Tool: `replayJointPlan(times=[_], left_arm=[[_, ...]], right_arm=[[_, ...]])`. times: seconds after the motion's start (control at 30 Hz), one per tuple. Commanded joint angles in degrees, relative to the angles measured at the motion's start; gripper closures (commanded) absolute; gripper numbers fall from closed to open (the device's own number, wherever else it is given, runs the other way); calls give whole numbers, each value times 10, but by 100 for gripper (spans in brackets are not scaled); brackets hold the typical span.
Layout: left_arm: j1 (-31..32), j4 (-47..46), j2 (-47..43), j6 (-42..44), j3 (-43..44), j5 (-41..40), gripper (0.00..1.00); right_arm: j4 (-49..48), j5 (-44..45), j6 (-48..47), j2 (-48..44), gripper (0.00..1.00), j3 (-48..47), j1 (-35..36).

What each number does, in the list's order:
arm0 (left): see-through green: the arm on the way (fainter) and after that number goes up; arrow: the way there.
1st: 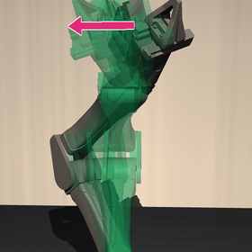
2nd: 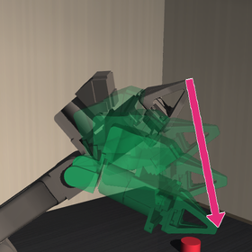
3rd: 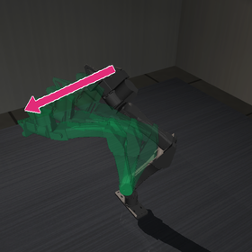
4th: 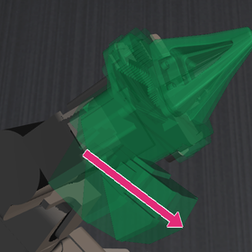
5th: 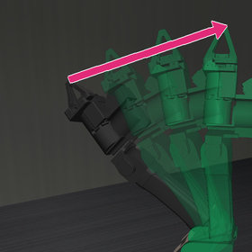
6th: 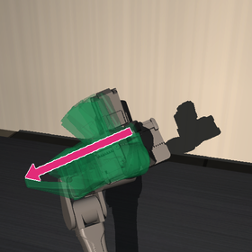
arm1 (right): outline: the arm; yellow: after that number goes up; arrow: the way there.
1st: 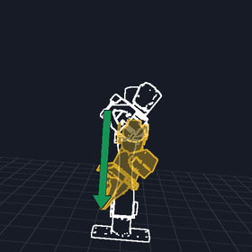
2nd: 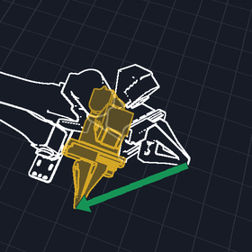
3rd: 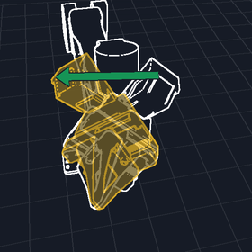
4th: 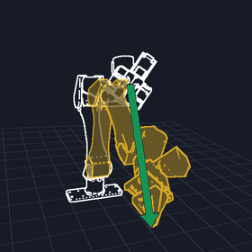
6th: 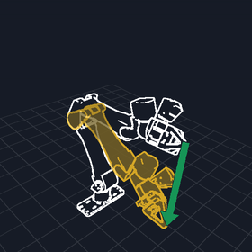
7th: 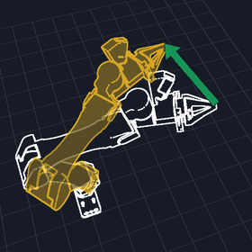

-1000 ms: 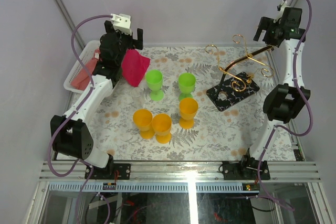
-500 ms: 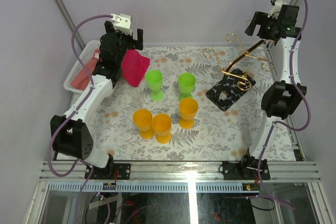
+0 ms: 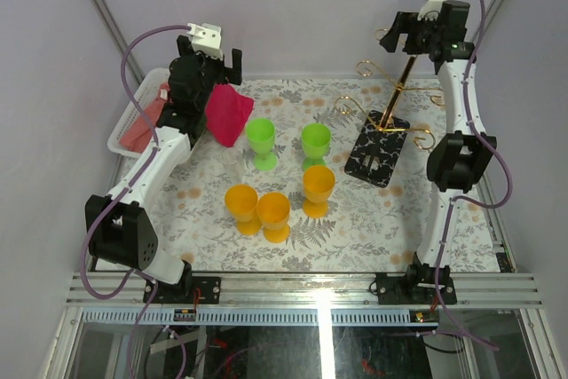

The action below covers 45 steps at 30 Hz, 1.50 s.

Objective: Place the wine glass upside down on the wine glass rack
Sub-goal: Adjust the wine rack at the center of the board.

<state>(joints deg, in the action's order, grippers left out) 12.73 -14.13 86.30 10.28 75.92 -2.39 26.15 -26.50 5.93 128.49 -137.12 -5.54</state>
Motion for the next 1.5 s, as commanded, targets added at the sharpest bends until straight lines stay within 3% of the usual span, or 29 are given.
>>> replayJointPlan(times=[0.0, 0.23, 0.7, 0.9, 1.2, 1.47], left_arm=[[-3, -12, -10, 6, -2, 0, 0], [-3, -15, -10, 12, -3, 3, 0], [-3, -20, -10, 15, -9, 12, 0], [-3, -17, -10, 12, -7, 31, 0], [-3, -15, -17, 11, -8, 35, 0], [-3, -32, -24, -10, -9, 52, 0]], right_arm=[[-14, -66, 39, -5, 1, -13, 50], [-15, -64, 41, -12, 1, 1, 82], [-21, -15, 18, -119, 1, 169, 132], [-20, -4, 16, -134, 1, 163, 139], [-18, 141, -24, -119, 0, 136, 138], [-73, 197, -23, -142, 1, 149, 138]])
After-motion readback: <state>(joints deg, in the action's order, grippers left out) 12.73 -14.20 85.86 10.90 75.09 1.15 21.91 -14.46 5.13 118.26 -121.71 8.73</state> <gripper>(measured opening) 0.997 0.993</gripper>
